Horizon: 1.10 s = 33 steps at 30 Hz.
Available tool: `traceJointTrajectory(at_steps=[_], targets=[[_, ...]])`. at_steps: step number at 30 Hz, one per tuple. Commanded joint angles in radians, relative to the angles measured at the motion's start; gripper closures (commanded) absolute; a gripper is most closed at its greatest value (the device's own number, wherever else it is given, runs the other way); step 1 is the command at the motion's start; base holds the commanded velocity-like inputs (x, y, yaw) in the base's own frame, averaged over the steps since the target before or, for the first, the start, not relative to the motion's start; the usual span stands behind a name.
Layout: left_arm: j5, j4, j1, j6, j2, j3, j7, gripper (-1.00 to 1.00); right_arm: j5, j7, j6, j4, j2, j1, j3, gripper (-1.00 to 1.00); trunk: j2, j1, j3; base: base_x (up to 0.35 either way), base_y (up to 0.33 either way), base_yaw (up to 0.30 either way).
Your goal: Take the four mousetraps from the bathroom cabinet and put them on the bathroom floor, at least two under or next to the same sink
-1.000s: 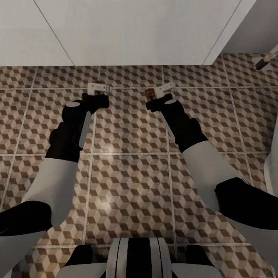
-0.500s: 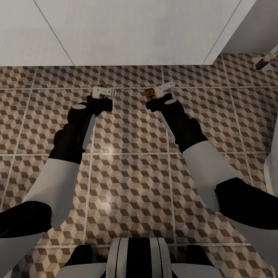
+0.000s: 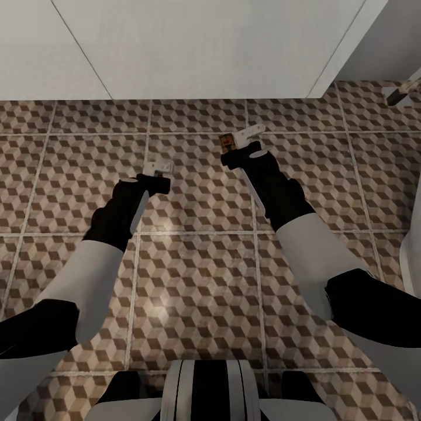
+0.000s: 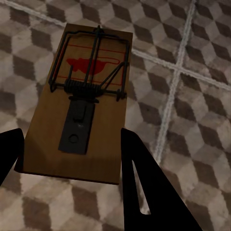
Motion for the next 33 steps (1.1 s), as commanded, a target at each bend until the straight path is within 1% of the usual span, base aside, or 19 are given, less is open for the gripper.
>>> traceJointTrajectory(at_steps=[1,3,8,11,23,33], targets=[[-0.013,0.004,0.0,-0.001,0.001,0.001,-0.006,1.0,0.003,-0.003,0.006,-0.001,0.0,0.0,0.002,1.0,0.0,0.0,-0.001,0.0,0.0,0.0],[-0.013,-0.013,0.0,-0.009,0.002,0.001,-0.006,1.0,0.003,-0.003,0.006,-0.001,0.0,0.0,0.002,1.0,0.0,0.0,-0.001,0.0,0.0,0.0],[-0.011,-0.114,0.0,-0.012,0.005,-0.004,-0.01,1.0,0.003,-0.003,0.006,-0.001,0.0,0.0,0.002,1.0,0.0,0.0,-0.001,0.0,0.0,0.0],[-0.011,-0.148,0.0,-0.013,0.006,-0.006,-0.01,1.0,0.003,-0.003,0.006,-0.001,0.0,0.0,0.002,1.0,0.0,0.0,-0.001,0.0,0.0,0.0],[-0.011,-0.159,0.0,-0.013,0.006,-0.008,-0.011,1.0,0.005,-0.01,0.007,0.001,0.0,0.002,0.002,1.0,0.0,0.0,-0.001,0.001,0.0,0.0],[-0.011,-0.157,0.0,-0.013,0.006,-0.007,-0.01,1.0,0.004,-0.01,0.007,0.008,0.0,0.007,0.003,1.0,0.0,0.0,-0.001,0.114,0.0,0.0]])
